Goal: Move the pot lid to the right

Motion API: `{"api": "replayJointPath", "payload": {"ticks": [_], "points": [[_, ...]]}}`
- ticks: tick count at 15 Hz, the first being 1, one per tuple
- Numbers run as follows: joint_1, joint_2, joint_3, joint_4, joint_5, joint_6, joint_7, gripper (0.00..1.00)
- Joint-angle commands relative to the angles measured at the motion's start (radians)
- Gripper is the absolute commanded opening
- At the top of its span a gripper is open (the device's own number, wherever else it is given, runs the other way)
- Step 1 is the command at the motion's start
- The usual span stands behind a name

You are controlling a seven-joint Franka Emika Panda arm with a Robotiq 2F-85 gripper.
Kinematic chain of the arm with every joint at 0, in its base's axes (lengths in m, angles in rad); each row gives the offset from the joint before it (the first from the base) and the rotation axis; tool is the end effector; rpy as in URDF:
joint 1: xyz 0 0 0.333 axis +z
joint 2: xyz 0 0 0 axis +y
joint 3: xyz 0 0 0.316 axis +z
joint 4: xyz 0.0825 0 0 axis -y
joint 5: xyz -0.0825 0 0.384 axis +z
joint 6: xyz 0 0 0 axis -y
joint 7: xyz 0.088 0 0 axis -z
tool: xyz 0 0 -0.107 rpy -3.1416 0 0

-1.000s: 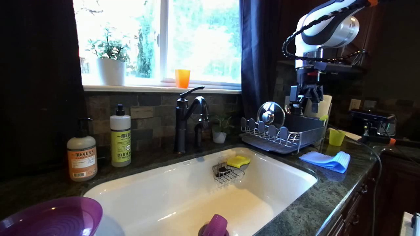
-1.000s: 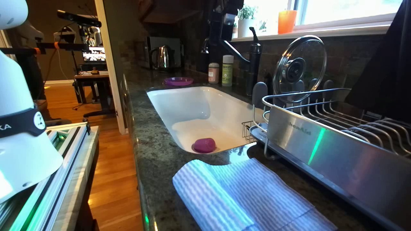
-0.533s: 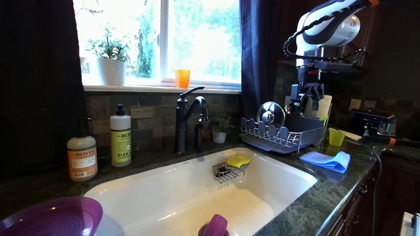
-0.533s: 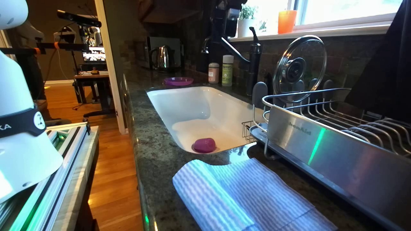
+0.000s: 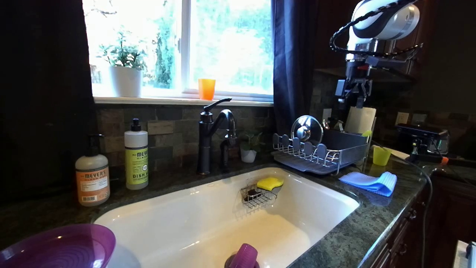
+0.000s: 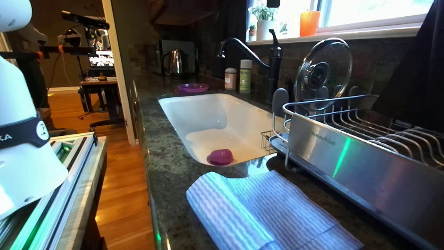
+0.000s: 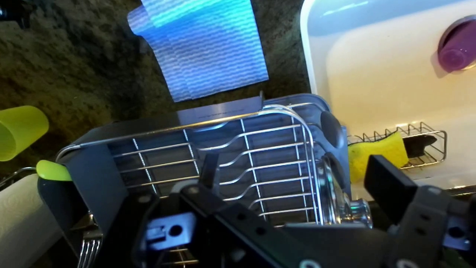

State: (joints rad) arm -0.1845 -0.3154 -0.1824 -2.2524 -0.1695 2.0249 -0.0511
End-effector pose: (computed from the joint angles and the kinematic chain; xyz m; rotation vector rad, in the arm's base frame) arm 0.4304 -0.1813 0.4973 3.0039 -0.3642 0.0950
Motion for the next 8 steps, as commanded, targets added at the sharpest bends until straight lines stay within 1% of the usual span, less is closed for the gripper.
{"api": "replayJointPath", "payload": {"ticks": [1, 3, 4, 6, 7, 8], "points": [[-0.003, 0.001, 0.000, 0.003, -0.001, -0.003, -0.001, 1.00], [0.000, 0.001, 0.007, -0.001, -0.002, -0.003, 0.001, 1.00], [0.001, 0.006, 0.011, -0.011, -0.009, 0.037, 0.008, 1.00], [0.015, 0.030, -0.027, -0.003, 0.056, 0.135, -0.084, 1.00], [0.025, 0.036, -0.054, 0.004, 0.092, 0.181, -0.185, 1.00], [0.033, 0.044, -0.072, 0.009, 0.134, 0.208, -0.252, 1.00]]}}
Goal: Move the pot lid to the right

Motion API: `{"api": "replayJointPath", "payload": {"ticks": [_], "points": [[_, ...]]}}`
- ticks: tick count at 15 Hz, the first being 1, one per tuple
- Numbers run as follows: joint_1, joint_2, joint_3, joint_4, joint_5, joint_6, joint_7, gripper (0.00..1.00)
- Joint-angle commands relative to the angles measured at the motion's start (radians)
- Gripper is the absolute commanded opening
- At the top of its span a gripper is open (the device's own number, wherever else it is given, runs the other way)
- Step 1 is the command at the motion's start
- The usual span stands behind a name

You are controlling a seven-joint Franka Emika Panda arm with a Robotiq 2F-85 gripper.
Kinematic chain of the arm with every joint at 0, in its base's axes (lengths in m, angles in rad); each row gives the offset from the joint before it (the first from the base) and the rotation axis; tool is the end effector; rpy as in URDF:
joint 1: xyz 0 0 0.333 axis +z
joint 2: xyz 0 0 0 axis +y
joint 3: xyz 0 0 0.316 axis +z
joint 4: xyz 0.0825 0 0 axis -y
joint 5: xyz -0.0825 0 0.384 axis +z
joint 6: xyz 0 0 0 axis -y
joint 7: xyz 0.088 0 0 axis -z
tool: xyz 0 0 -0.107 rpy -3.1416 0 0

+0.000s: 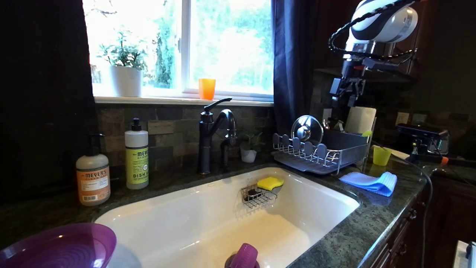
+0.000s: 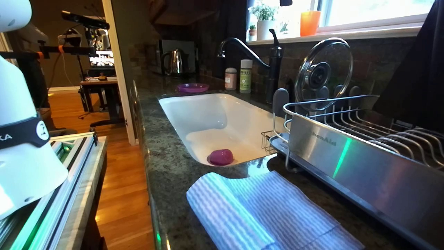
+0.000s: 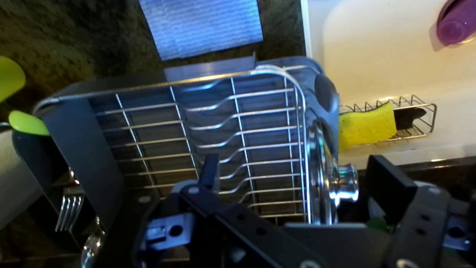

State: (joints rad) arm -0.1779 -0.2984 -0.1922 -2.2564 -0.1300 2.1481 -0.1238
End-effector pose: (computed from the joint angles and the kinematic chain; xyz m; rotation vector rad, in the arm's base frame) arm 0.4440 -0.1838 0.4995 3.0164 -0.2758 0.2530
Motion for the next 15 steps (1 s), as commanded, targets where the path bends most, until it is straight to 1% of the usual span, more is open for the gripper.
{"api": "replayJointPath", "payload": {"ticks": [1, 2, 4, 6, 8, 9, 10, 11, 14, 15], "points": [[0.037, 0.043, -0.089, 0.026, 0.158, 0.112, -0.259, 1.00], [0.048, 0.054, -0.111, 0.032, 0.219, 0.127, -0.333, 1.00], [0.076, 0.080, -0.150, 0.051, 0.364, 0.120, -0.472, 1.00], [0.091, 0.111, -0.171, 0.074, 0.494, 0.089, -0.566, 1.00], [0.089, 0.142, -0.173, 0.089, 0.586, 0.071, -0.645, 1.00], [0.079, 0.165, -0.175, 0.109, 0.621, 0.049, -0.663, 1.00], [0.066, 0.181, -0.170, 0.124, 0.637, 0.020, -0.658, 1.00], [0.052, 0.135, -0.137, 0.075, 0.581, 0.079, -0.618, 1.00], [0.042, 0.170, -0.137, 0.104, 0.609, 0.054, -0.632, 1.00], [0.039, 0.205, -0.141, 0.133, 0.640, 0.040, -0.611, 1.00]]}}
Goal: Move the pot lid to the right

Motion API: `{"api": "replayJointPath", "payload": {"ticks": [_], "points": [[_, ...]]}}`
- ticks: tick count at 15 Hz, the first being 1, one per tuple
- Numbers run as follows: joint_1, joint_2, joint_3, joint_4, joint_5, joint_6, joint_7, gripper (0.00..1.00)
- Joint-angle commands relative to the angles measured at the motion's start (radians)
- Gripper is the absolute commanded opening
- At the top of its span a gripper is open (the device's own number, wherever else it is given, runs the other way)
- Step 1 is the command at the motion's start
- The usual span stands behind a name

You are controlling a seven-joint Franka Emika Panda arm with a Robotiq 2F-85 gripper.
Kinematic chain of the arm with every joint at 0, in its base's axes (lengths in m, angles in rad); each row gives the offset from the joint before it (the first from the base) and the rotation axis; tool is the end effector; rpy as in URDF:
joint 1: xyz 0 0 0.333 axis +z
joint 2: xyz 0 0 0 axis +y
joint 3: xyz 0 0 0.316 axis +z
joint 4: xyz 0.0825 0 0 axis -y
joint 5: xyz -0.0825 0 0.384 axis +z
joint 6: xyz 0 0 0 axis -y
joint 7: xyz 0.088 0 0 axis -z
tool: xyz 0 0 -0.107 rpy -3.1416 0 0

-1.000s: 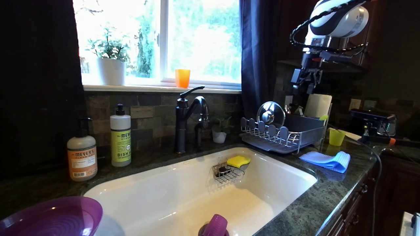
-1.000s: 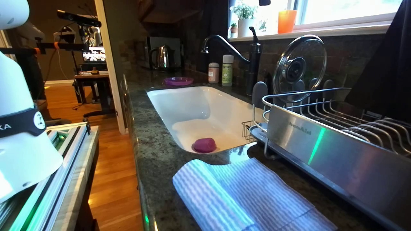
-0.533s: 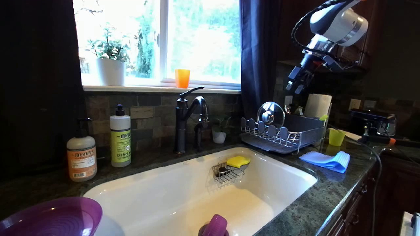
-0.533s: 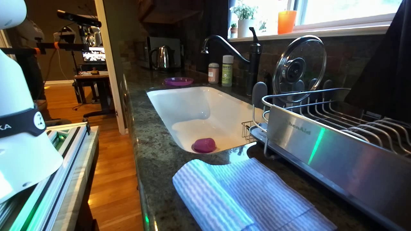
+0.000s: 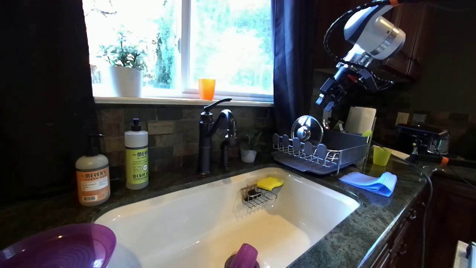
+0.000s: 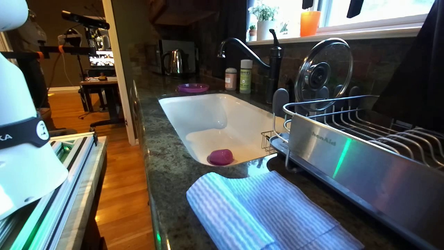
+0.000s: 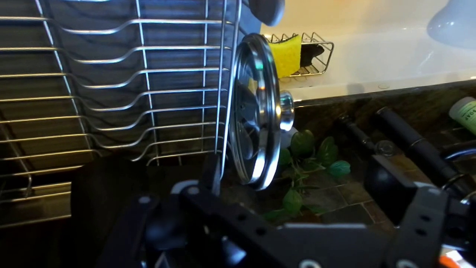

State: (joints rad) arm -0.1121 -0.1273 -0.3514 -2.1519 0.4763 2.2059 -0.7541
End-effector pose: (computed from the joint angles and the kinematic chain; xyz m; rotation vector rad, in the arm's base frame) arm 0.4803 -0.2280 0.4732 -2.8126 -0.0501 -0.5615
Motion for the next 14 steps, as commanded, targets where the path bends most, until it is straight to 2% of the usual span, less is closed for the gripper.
{"api": "replayJointPath", "payload": {"ticks": [1, 6, 10, 12, 14], "points": [[-0.030, 0.044, 0.017, 0.039, 0.051, -0.030, 0.023, 1.00], [-0.063, 0.143, 0.022, 0.133, 0.146, -0.074, 0.053, 1.00], [-0.097, 0.221, 0.048, 0.223, 0.123, -0.222, 0.079, 1.00], [-0.111, 0.248, 0.065, 0.258, 0.111, -0.250, 0.103, 0.99], [-0.121, 0.270, 0.080, 0.286, 0.095, -0.248, 0.137, 0.94]]}}
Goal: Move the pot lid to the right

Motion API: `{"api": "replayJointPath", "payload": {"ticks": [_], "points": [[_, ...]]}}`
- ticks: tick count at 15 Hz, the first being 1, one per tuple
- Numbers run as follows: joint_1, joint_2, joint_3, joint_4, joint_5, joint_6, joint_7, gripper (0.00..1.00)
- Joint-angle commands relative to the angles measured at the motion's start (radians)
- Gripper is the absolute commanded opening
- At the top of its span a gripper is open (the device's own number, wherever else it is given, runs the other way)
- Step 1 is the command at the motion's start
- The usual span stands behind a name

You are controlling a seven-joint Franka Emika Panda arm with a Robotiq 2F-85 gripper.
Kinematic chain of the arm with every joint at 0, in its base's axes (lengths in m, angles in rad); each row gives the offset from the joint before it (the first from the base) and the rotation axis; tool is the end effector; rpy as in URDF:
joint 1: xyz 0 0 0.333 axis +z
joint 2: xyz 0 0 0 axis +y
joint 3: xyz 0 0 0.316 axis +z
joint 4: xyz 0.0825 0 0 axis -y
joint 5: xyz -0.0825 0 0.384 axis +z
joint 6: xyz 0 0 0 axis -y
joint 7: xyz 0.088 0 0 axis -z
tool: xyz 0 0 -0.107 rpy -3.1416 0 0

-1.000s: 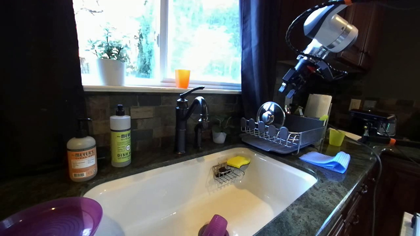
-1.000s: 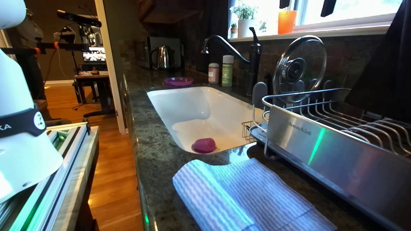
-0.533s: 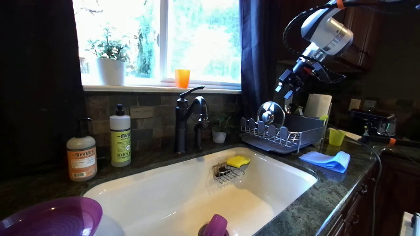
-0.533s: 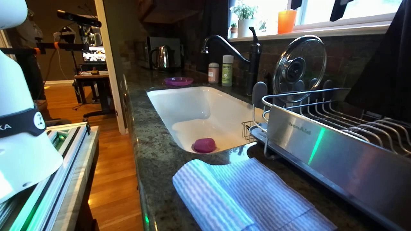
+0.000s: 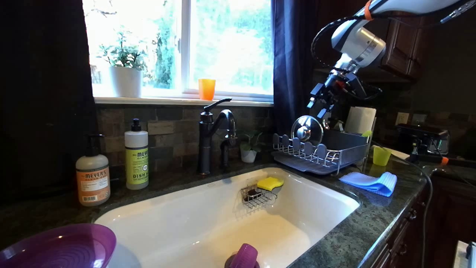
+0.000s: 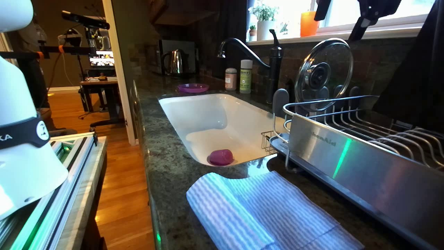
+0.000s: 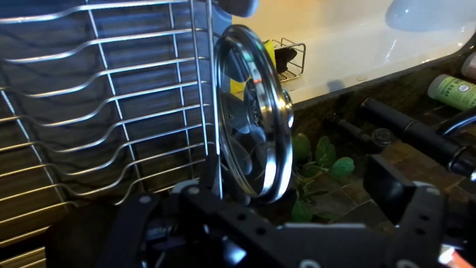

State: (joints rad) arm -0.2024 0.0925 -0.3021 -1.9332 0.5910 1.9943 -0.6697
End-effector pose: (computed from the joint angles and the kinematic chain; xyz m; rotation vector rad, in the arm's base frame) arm 0.5272 -0.2476 0.4465 -2.6816 0.1199 -0.3585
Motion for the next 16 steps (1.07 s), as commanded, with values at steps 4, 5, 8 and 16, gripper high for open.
{"api": "replayJointPath", "payload": {"ticks": [4, 5, 8, 16], "points": [[-0.036, 0.070, 0.057, 0.084, -0.080, -0.019, 0.127, 0.88], [-0.037, 0.073, 0.064, 0.085, -0.094, -0.026, 0.135, 0.85], [-0.038, 0.083, 0.083, 0.084, -0.124, -0.021, 0.155, 0.59], [-0.043, 0.081, 0.105, 0.088, -0.180, -0.018, 0.179, 0.02]]}}
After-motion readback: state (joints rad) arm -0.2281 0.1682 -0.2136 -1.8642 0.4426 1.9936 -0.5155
